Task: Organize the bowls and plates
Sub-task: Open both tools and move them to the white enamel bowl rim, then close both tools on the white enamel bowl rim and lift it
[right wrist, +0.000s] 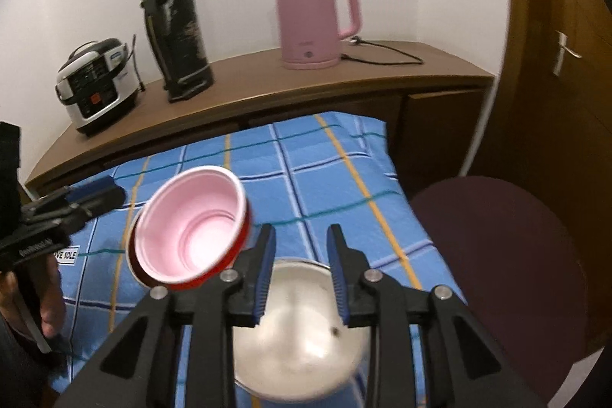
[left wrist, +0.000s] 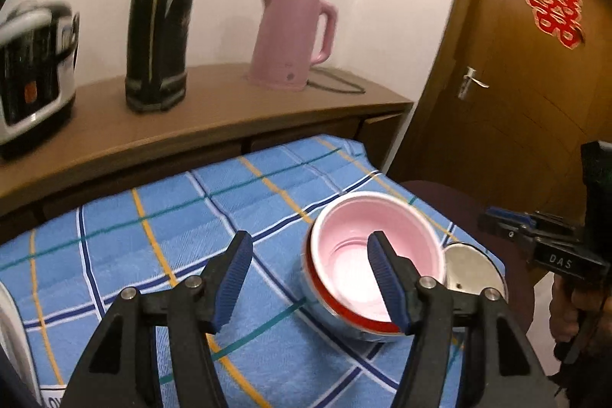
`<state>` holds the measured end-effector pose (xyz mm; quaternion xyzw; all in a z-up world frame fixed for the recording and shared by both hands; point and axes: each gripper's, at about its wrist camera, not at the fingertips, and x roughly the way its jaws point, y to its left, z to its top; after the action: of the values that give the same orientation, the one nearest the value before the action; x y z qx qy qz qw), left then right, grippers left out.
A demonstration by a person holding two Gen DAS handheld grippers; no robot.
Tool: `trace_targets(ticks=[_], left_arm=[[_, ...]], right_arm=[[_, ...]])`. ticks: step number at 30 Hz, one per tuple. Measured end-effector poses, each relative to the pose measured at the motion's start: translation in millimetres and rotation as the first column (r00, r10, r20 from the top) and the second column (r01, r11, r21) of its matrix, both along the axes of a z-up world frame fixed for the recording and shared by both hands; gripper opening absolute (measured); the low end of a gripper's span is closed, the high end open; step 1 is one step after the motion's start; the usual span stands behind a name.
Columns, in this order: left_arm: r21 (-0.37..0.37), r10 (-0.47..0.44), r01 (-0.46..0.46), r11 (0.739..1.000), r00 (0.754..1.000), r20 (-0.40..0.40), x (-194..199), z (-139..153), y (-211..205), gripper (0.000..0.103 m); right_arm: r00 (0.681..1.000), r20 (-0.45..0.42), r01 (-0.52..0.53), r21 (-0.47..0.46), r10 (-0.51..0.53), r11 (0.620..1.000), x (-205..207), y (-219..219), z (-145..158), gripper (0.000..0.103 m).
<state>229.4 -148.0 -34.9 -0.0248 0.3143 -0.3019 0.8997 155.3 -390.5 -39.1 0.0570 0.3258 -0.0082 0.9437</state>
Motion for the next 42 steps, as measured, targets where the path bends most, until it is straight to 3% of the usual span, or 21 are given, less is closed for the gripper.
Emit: trace_targets(ticks=[9, 14, 19, 28, 37, 42], left_arm=[[0.042, -0.085, 0.082, 0.996, 0.995, 0.06, -62, 13, -36, 0.065], [0.058, -0.168, 0.167, 0.984, 0.986, 0.017, -83, 0, -67, 0.065], [0.061, -0.198, 0.202, 0.978, 0.978, -0.06, -82, -17, -91, 0.065], [0.083, -0.211, 0.219, 0.972, 0.973, -0.099, -77, -28, -114, 0.057], [0.093, -0.194, 0.206, 0.974, 0.973, -0.124, -71, -35, -124, 0.052], [0.098, -0.169, 0.183, 0.978, 0.977, -0.132, -65, -40, -130, 0.04]], right_arm=[[0.999, -0.038, 0.018, 0.027, -0.017, 0.999, -31, -27, -20, 0.028], [0.999, -0.046, 0.014, 0.058, -0.011, 0.998, -34, -35, -32, 0.028], [0.999, -0.042, 0.008, 0.087, -0.004, 0.996, -35, -40, -39, 0.028], [0.999, -0.048, -0.018, 0.112, 0.024, 0.993, -32, -40, -47, 0.027], [0.997, -0.059, -0.037, 0.118, 0.044, 0.992, -27, -40, -55, 0.015], [0.998, -0.053, -0.03, 0.101, 0.035, 0.994, -28, -38, -59, 0.015]])
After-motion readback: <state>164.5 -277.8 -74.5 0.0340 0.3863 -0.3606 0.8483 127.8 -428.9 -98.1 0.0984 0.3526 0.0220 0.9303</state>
